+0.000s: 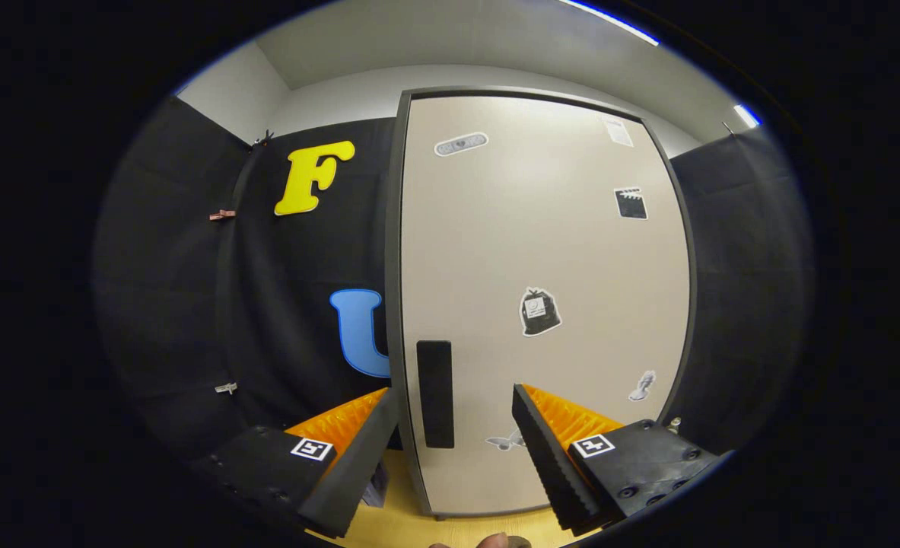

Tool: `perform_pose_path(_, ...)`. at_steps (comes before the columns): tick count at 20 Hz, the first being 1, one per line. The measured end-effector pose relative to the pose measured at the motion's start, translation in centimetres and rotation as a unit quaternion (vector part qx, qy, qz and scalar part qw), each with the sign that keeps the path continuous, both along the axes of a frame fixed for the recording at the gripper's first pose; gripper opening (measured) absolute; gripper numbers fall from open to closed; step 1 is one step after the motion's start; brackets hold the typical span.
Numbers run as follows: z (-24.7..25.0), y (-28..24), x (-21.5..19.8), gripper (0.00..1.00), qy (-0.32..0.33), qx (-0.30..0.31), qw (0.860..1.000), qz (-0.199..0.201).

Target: Open the shoe cabinet door, grab the shoes and put them into the shoe cabinet, then close the shoe cabinet door.

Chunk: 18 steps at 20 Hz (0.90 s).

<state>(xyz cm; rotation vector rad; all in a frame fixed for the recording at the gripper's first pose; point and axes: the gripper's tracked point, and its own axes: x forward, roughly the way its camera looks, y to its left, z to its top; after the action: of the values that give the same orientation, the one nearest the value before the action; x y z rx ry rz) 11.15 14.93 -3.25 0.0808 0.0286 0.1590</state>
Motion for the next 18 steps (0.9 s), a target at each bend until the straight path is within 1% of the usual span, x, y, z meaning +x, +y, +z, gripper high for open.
perform_pose_path(3, -1.8, 0.4, 2.7, 0.98, 0.015, -0.009, 1.000, -0.010)
perform_pose_path(6, -3.3, 1.0, 4.9, 0.97, 0.031, -0.004, 0.999, -0.015)
perform_pose_path(7, -3.7, 1.2, 5.6, 0.92, 0.033, -0.004, 0.999, -0.017)
perform_pose_path(8, -3.9, 1.4, 6.2, 0.84, 0.033, -0.004, 0.999, -0.015)
perform_pose_path(9, -4.1, 1.8, 6.7, 0.81, 0.031, -0.002, 0.999, -0.012)
perform_pose_path(10, -4.4, 1.6, 7.2, 0.80, 0.036, -0.006, 0.999, -0.027)
perform_pose_path(11, -3.9, 1.8, 7.2, 0.78, 0.017, -0.002, 0.999, -0.028)
perform_pose_path(12, -3.5, 2.3, 6.3, 0.67, 0.013, 0.000, 1.000, -0.020)
perform_pose_path(14, -3.8, 2.7, 7.1, 0.41, 0.013, -0.009, 1.000, -0.024)
perform_pose_path(16, -3.6, 2.5, 6.1, 0.39, 0.021, -0.003, 1.000, -0.024)
perform_pose_path(18, -3.8, 2.4, 6.9, 0.24, 0.027, -0.008, 0.999, -0.017)
